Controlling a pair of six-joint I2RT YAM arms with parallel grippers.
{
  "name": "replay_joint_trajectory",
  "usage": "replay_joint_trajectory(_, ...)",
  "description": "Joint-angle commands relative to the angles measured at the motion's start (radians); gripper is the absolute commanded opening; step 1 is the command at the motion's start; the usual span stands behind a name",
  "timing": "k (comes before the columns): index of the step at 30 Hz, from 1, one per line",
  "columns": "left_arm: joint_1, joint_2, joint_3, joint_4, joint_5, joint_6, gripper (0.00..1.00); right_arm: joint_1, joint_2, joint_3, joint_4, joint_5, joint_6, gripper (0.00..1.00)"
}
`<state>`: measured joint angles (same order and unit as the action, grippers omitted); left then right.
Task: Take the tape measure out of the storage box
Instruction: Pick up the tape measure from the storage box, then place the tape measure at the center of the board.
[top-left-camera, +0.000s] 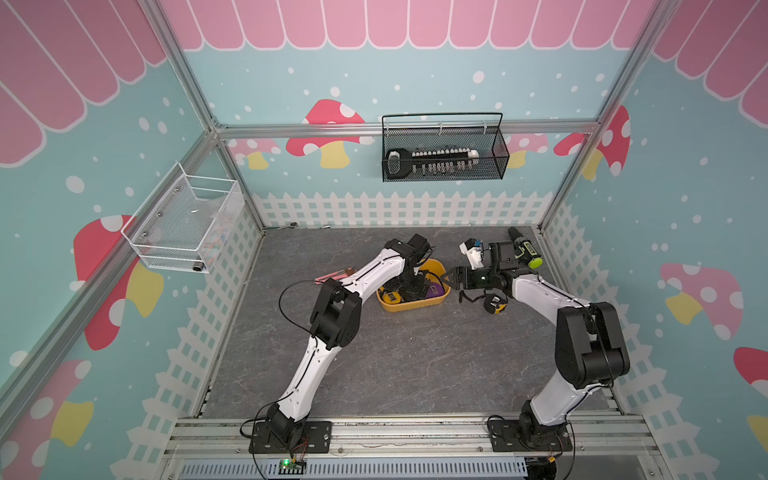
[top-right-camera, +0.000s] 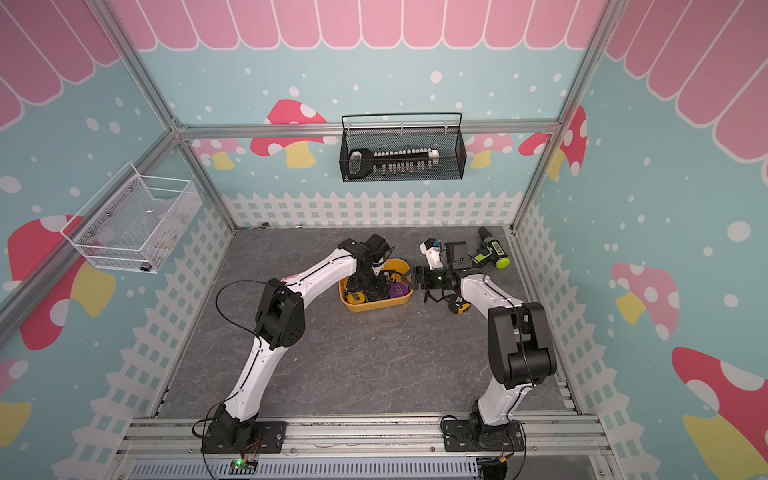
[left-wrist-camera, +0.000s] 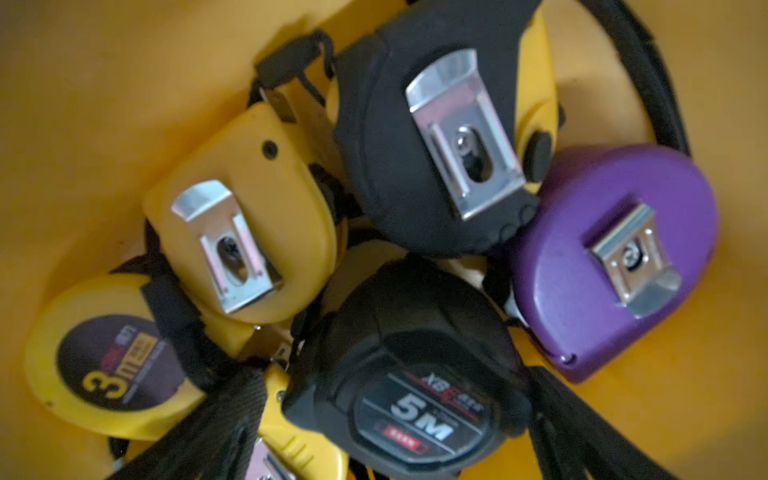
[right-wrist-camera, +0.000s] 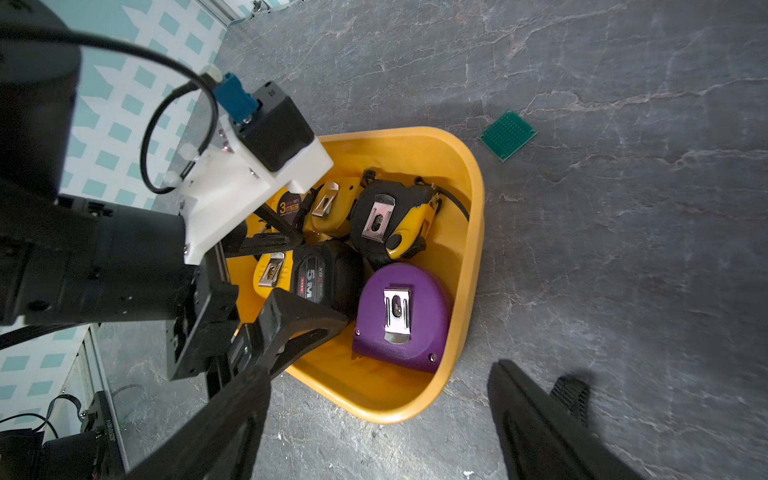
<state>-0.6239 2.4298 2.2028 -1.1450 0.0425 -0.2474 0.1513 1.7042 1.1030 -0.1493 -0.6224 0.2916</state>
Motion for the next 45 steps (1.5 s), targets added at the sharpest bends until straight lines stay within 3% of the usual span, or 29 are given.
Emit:
replay_joint_trajectory(1, -0.013, 0.053, 0.029, -0.028, 0.029, -0.002, 0.98, 0.0, 0.023, -0.002, -0.01, -0.016, -0.012, 0.88)
replay_joint_trajectory(4, -0.012, 0.065, 0.038, -0.028, 0.026, -0.006, 0.9, 0.0, 0.027, -0.005, -0.015, -0.021, -0.014, 0.87)
replay_joint_trajectory(8, -0.008, 0.071, 0.038, -0.028, 0.035, -0.001, 0.69, 0.0, 0.032, -0.008, -0.02, -0.048, -0.018, 0.86)
replay_joint_trajectory(14, 0.019, 0.024, 0.011, -0.027, 0.061, 0.008, 0.47, 0.0, 0.032, -0.018, -0.032, -0.072, -0.023, 0.84)
replay_joint_trajectory(17, 0.045, -0.032, 0.008, -0.015, 0.079, -0.005, 0.41, 0.001, 0.034, -0.019, -0.023, -0.103, -0.018, 0.82)
replay_joint_trajectory(22, 0.09, -0.137, 0.009, 0.046, 0.129, -0.052, 0.4, 0.002, 0.03, -0.053, 0.076, -0.184, 0.033, 0.79)
replay_joint_trajectory(29, 0.122, -0.182, 0.008, 0.1, 0.247, -0.135, 0.4, 0.026, 0.018, -0.15, 0.392, -0.278, 0.207, 0.78)
replay_joint_trajectory(39, 0.128, -0.198, -0.01, 0.183, 0.373, -0.27, 0.39, 0.167, 0.044, -0.216, 0.673, -0.105, 0.325, 0.83)
replay_joint_trajectory(45, 0.128, -0.209, -0.026, 0.193, 0.416, -0.295, 0.39, 0.194, 0.093, -0.224, 0.864, -0.018, 0.4, 0.83)
